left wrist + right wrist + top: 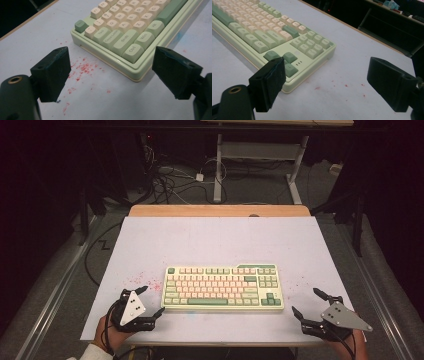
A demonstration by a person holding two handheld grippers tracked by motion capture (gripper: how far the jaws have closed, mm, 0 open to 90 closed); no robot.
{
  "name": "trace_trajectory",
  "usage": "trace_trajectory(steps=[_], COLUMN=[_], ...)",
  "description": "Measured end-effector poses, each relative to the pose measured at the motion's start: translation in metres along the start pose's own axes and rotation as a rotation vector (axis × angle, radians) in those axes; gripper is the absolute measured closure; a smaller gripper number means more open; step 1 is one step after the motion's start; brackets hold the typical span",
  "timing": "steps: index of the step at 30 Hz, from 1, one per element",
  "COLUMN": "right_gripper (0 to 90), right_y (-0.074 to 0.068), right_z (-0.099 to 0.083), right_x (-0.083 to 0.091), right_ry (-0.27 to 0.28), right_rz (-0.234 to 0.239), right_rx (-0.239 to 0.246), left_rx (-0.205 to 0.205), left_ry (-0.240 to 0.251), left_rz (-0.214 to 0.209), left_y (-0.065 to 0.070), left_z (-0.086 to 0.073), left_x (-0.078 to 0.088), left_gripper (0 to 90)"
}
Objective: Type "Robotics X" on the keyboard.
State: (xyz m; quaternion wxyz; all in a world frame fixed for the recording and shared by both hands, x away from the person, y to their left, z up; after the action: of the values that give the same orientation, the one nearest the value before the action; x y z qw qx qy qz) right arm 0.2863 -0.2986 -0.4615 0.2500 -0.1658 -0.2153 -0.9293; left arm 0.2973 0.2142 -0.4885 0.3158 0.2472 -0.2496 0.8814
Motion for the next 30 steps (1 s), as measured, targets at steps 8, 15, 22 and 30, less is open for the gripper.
trace_trajectory(steps=[8, 15, 22, 30], right_gripper=[15.4, 15.4, 15.4, 15.4], right_y=[0.0003, -0.0012, -0.0025, -0.0023], right_z=[0.0004, 0.0001, 0.0003, 0.0001], right_x=[0.0011, -0.0005, -0.0011, -0.0021], right_ry=[0.006, 0.003, -0.001, -0.002], right_rz=[0.001, 0.009, 0.010, 0.012], right_rx=[0.003, 0.009, 0.008, 0.011], left_rx=[-0.003, -0.004, -0.004, 0.004], left_ry=[0.001, -0.002, -0.004, -0.005], left_rz=[-0.003, -0.005, -0.007, -0.009], left_y=[0.0004, 0.0005, 0.0004, 0.0001], left_z=[0.0011, 0.0020, 0.0023, 0.0024], left_x=[-0.0010, -0.0029, -0.0041, -0.0052], left_gripper=[14.6, 14.6, 14.6, 14.6])
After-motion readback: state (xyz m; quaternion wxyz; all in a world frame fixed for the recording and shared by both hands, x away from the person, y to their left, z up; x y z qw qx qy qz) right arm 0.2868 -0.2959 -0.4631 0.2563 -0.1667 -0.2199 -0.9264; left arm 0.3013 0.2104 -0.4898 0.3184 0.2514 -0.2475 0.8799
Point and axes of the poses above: each handheld gripper's, and its own axes: x roughly backward along the jaws, z roughly out of its top, y roughly to its right, the point moved 3 cm from there along -x, roughly forward along the jaws, and after that the axes turned 4 degrees about -y, right-handed, at the moved point
